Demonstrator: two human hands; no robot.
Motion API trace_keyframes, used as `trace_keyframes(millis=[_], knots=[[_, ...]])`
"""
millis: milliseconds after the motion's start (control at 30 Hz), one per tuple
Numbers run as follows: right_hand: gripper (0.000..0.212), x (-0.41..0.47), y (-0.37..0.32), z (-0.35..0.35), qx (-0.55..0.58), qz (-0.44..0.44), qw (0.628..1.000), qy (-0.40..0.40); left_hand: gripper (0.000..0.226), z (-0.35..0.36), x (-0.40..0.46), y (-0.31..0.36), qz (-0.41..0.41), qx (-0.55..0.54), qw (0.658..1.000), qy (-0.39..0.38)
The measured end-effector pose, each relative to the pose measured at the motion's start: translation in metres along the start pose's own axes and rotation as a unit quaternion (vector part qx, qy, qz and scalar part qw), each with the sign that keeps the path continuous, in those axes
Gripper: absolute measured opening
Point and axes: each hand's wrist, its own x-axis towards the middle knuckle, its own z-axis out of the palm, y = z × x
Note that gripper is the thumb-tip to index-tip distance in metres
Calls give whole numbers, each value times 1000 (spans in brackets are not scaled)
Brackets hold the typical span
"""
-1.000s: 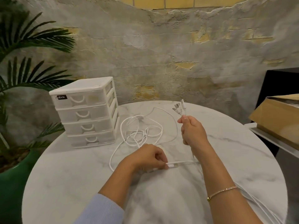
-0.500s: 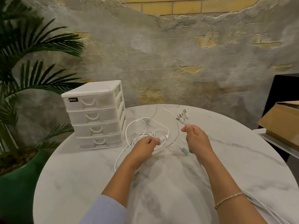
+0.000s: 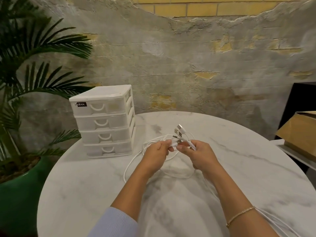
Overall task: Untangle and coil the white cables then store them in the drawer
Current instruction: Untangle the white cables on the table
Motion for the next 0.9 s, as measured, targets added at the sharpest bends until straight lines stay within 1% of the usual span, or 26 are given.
trace_keyframes(millis=[167,233,300,400,467,567,633,767,833,900], knots=[[14,0,3,5,-29,-8,1000,-1,40,1,-2,1,23,-7,1000,-6],[17,2,3,4,-44,-13,999,20,35,-1,-3,2,24,-14,999,-18],[17,6,4,2,-61,-20,997,53,26,-2,-3,2,28,-1,999,-24],[16,10,8,0,-99,-29,991,89,18,-3,-3,1,33,-16,999,-11],[21,12,10,-1,-122,-25,986,112,19,-6,-1,2,36,-29,998,35],[23,15,11,-6,-149,-4,976,157,25,-16,4,0,56,-63,987,139],[24,17,14,-11,-170,20,969,176,25,-23,7,-2,67,-101,972,202],[22,19,17,-17,-211,59,954,202,24,-31,7,-1,61,-119,933,333],[23,20,17,-21,-220,64,948,221,23,-36,7,-2,52,-119,922,366],[24,21,18,-24,-222,69,944,233,24,-39,8,-4,39,-135,915,379]])
